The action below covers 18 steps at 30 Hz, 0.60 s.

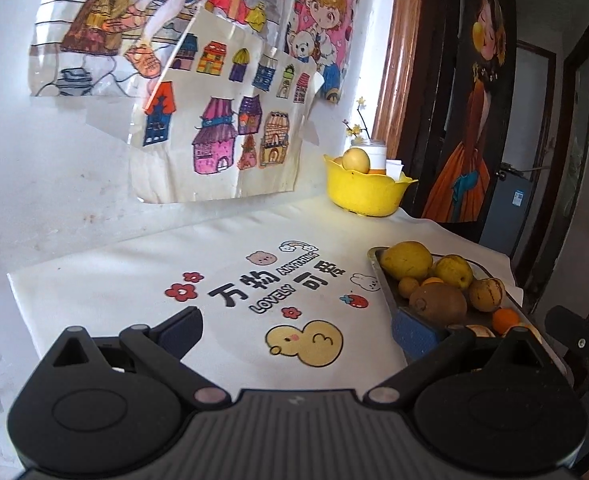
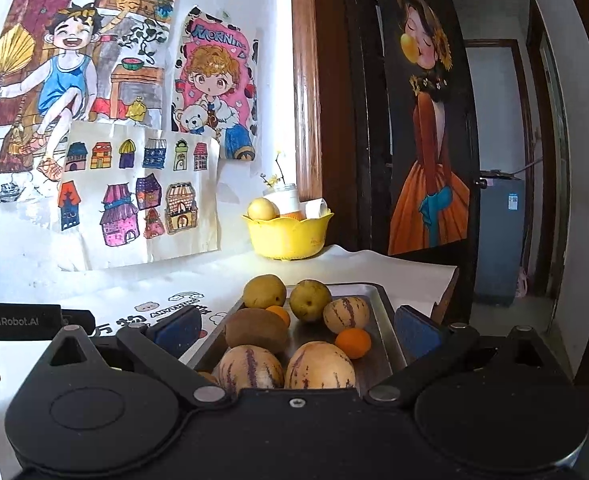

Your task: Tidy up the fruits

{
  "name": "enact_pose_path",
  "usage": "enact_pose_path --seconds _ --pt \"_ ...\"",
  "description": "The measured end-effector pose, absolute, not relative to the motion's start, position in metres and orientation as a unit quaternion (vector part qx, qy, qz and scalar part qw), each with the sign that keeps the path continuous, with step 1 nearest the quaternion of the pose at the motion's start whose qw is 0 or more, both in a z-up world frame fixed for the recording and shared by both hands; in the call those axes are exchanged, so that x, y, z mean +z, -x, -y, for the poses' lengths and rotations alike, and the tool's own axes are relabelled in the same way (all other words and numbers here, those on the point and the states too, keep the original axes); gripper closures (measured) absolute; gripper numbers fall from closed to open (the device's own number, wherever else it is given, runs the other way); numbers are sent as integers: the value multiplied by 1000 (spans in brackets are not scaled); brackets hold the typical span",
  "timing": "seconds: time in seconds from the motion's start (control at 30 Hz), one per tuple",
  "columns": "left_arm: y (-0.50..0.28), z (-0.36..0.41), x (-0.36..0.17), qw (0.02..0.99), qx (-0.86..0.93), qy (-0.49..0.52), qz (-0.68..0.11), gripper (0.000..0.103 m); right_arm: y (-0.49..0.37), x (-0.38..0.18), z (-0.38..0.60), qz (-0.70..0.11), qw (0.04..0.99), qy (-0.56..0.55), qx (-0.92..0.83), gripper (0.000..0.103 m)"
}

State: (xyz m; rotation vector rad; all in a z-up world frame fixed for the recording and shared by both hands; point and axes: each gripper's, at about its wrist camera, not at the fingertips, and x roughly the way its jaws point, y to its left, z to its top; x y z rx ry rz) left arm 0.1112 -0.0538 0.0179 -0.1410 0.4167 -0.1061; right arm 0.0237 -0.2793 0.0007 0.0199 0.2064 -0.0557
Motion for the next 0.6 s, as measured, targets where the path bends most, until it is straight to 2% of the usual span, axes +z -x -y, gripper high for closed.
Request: enact_pose_path --seconds 0.6 --pt "-76 17 7 977 -25 52 -204 1 10 -13 258 -84 996 -15 -6 0"
